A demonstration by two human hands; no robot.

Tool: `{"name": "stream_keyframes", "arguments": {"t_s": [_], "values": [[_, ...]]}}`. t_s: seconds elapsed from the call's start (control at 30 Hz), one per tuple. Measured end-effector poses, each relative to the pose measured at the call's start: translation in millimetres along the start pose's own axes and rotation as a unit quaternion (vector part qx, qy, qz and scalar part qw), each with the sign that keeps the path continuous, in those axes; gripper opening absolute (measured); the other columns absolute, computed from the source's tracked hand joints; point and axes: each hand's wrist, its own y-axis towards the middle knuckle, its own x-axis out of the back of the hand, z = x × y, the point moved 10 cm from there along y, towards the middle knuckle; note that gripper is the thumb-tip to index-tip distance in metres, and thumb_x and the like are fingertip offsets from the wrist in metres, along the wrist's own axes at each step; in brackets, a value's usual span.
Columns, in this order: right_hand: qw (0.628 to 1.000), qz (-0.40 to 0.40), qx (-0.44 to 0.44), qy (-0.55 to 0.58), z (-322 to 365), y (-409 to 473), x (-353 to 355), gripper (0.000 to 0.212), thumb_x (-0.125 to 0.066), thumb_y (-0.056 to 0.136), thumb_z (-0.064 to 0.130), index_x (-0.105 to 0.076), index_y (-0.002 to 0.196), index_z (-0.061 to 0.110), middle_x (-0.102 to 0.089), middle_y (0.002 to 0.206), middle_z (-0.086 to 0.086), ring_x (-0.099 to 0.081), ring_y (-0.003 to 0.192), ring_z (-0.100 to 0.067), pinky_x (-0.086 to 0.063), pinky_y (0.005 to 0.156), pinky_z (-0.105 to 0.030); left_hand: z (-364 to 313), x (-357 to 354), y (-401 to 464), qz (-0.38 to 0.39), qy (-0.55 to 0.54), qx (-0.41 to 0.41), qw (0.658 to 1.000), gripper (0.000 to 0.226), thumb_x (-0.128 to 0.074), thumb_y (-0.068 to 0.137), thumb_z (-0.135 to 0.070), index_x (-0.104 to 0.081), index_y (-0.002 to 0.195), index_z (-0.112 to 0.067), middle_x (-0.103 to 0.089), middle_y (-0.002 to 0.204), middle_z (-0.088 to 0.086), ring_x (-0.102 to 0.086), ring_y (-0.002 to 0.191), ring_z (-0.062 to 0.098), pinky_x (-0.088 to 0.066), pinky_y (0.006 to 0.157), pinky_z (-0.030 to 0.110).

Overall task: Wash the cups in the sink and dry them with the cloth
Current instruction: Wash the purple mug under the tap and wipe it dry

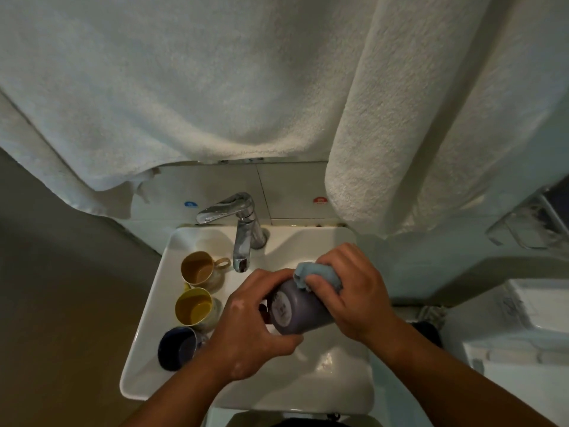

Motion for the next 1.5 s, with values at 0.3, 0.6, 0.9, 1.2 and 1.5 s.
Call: {"name": "stream_keyframes", "arguments": {"t_s": [0.3, 0.6, 0.9, 1.2, 1.5], "values": [[0.996, -0.058, 0.068, 0.003, 13.6, -8.1, -2.6, 0.036, -0.061, 0.091, 0.036, -0.059, 0.065, 0.012, -0.054, 0.064, 0.0, -0.046, 0.065, -0.011, -0.04, 0.06, -0.022, 28.5, -10.4, 7.5, 0.017, -0.02, 0.131, 0.991, 0.092, -0.088, 0.053, -0.069, -0.051, 0.133, -0.045, -0.065, 0.122, -0.021, -0.066, 0.106, 0.005, -0.061, 0.088, 0.032], [0.984, -0.046, -0.145, 0.095, -39.4, -3.4, 26.8, 0.016, -0.054, 0.094, 0.039, -0.061, 0.087, 0.027, -0.059, 0.086, 0.015, -0.057, 0.08, -0.001, -0.04, 0.073, -0.006, 29.4, 6.1, 2.4, -0.007, -0.051, 0.106, 0.993, 0.095, -0.099, 0.053, -0.038, -0.046, 0.133, -0.046, -0.061, 0.122, -0.024, -0.065, 0.111, 0.005, -0.061, 0.083, 0.029], [0.992, 0.107, -0.018, 0.066, 31.1, -2.1, -12.4, 0.016, -0.062, 0.089, 0.047, -0.071, 0.095, 0.036, -0.054, 0.106, 0.022, -0.051, 0.107, -0.004, -0.047, 0.091, -0.03, 15.9, 2.4, 4.6, -0.024, -0.054, 0.076, 0.995, 0.085, -0.1, 0.055, -0.031, -0.056, 0.127, -0.04, -0.066, 0.119, -0.019, -0.068, 0.107, 0.008, -0.062, 0.077, 0.03], [0.994, 0.078, -0.046, 0.065, 18.3, -11.7, -3.2, 0.013, -0.07, 0.085, 0.038, -0.077, 0.092, 0.029, -0.055, 0.098, 0.019, -0.056, 0.096, -0.007, -0.051, 0.081, -0.021, 11.3, 4.8, -0.4, -0.035, -0.055, 0.068, 0.996, 0.086, -0.101, 0.054, -0.027, -0.056, 0.127, -0.036, -0.064, 0.119, -0.022, -0.067, 0.108, 0.006, -0.062, 0.075, 0.028], [0.994, 0.075, -0.058, 0.057, 19.7, -20.2, -1.8, 0.009, -0.072, 0.086, 0.038, -0.073, 0.09, 0.031, -0.052, 0.101, 0.017, -0.057, 0.098, -0.011, -0.051, 0.082, -0.025, 14.6, 0.4, -2.4, -0.029, -0.066, 0.078, 0.994, 0.088, -0.101, 0.054, -0.028, -0.054, 0.128, -0.037, -0.065, 0.118, -0.021, -0.068, 0.107, 0.008, -0.063, 0.077, 0.03]]}}
